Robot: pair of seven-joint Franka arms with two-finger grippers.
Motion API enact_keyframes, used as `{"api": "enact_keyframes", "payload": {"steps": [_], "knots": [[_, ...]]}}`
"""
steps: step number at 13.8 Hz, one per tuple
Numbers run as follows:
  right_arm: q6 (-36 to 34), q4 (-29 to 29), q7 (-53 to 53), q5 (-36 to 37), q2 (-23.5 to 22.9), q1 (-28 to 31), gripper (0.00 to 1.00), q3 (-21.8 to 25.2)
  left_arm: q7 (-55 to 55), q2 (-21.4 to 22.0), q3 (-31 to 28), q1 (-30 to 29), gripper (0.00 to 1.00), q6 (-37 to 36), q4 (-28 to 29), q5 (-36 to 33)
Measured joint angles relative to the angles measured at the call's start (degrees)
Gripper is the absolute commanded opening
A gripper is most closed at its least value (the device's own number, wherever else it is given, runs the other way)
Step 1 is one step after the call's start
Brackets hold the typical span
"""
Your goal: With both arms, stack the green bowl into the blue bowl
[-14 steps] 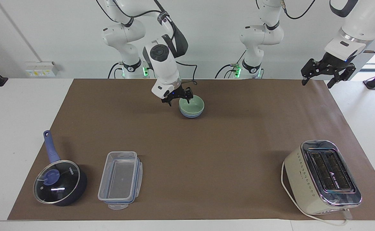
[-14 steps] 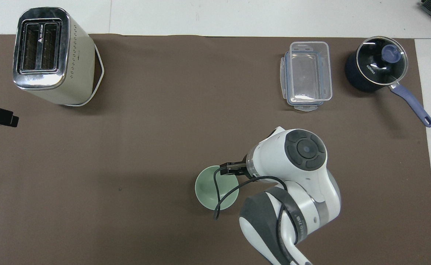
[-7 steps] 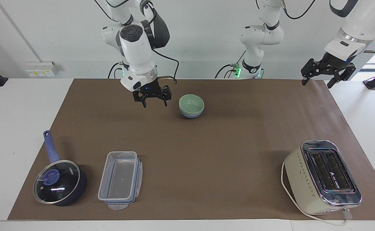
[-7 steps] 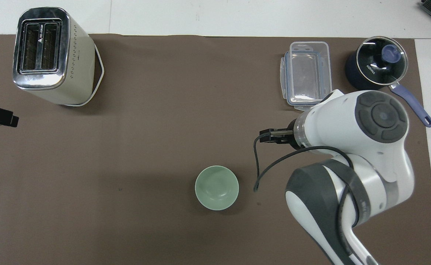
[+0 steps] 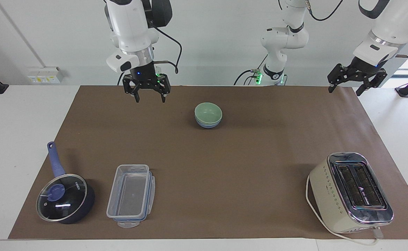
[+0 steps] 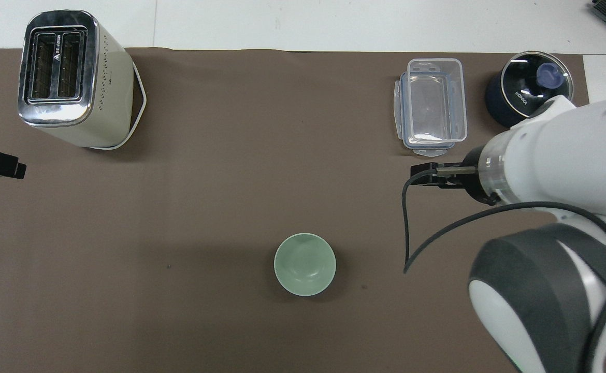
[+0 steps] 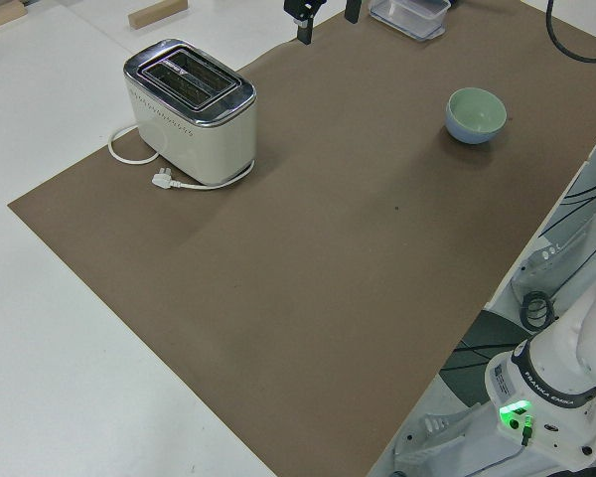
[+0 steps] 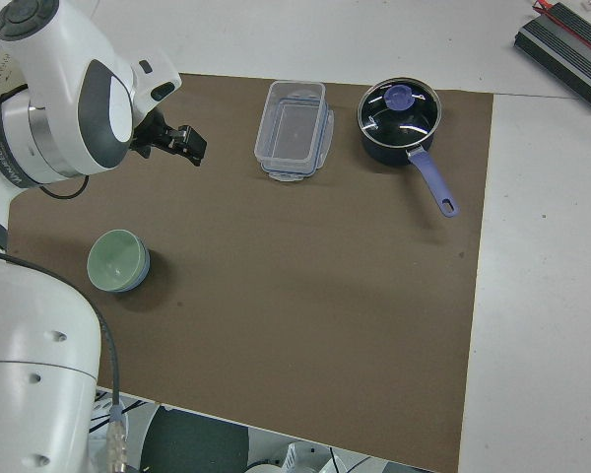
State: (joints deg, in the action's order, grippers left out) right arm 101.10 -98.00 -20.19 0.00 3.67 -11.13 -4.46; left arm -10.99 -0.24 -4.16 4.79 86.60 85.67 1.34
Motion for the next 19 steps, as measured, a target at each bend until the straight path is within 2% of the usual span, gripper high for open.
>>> {"api": "enact_keyframes", "payload": {"steps": [4,7,14,19], "knots": [[-4.45,5.19,0.0,0.0,0.66,3.28,1.0,0.79,0.0,0.0,0.0,0.0,1.0,0.0,0.0,0.0],[-5.22,6.65,0.0,-0.01,2.44,4.94,1.0,2.64,0.0,0.0,0.0,0.0,1.0,0.0,0.0,0.0],[-10.16,6.64,0.85,-0.01,4.27,5.5,1.0,9.96,0.0,0.0,0.05,0.0,1.0,0.0,0.0,0.02],[-12.98,2.88,9.68,0.0,3.89,5.47,1.0,10.18,0.0,0.03,1.14,0.02,1.0,0.03,0.0,0.06]]}}
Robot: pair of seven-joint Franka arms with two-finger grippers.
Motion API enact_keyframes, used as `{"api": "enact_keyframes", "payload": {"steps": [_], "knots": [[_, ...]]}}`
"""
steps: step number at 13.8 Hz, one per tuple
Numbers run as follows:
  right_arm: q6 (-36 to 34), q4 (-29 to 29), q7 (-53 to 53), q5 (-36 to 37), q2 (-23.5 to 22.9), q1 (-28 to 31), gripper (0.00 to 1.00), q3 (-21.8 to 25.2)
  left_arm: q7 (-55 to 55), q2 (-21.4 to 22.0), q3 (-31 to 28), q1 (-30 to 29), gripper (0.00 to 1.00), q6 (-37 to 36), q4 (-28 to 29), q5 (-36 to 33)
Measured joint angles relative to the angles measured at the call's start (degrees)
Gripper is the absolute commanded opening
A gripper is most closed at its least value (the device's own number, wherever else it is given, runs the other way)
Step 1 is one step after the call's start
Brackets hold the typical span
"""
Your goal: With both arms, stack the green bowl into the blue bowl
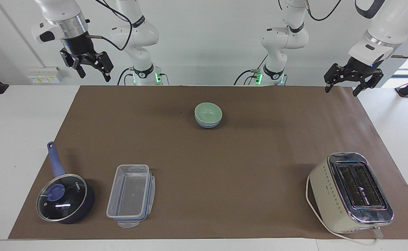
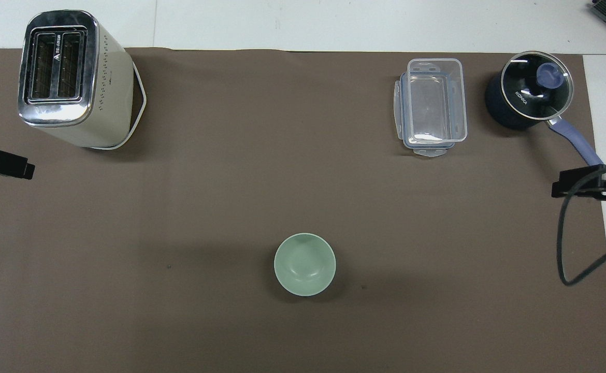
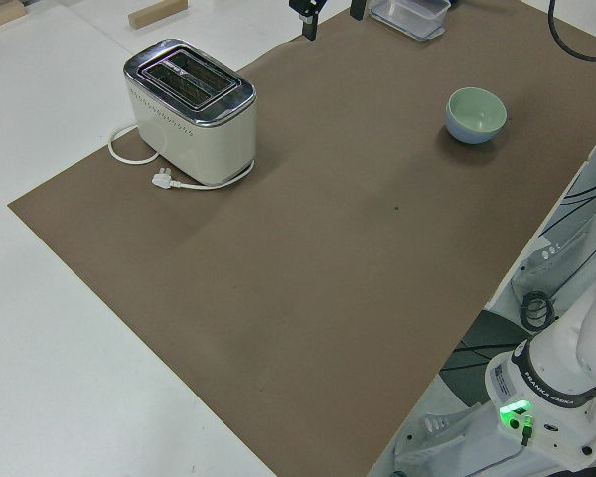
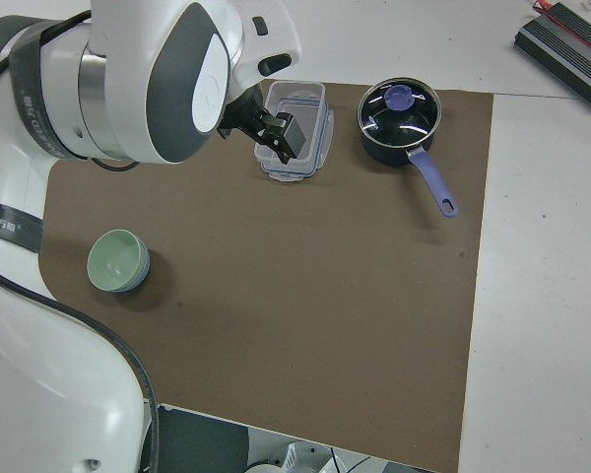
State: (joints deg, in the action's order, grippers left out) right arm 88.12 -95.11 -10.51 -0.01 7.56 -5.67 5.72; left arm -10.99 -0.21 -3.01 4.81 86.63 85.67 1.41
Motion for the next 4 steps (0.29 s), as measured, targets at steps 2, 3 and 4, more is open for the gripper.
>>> {"api": "enact_keyframes", "payload": {"steps": [2,3,4], "knots": [[0.27,-1.32,2.58,0.02,-0.15,0.0,1.0,0.0,0.0,0.01,-0.24,-0.03,1.0,0.0,0.0,0.0],[0.3,-1.47,3.15,0.03,-0.15,0.0,1.0,0.0,0.0,0.01,-0.31,-0.04,1.0,-0.02,0.0,0.0],[0.3,-1.48,3.42,0.03,-0.15,0.0,1.0,0.0,0.0,0.01,-0.34,-0.04,1.0,-0.03,0.0,0.0]]}}
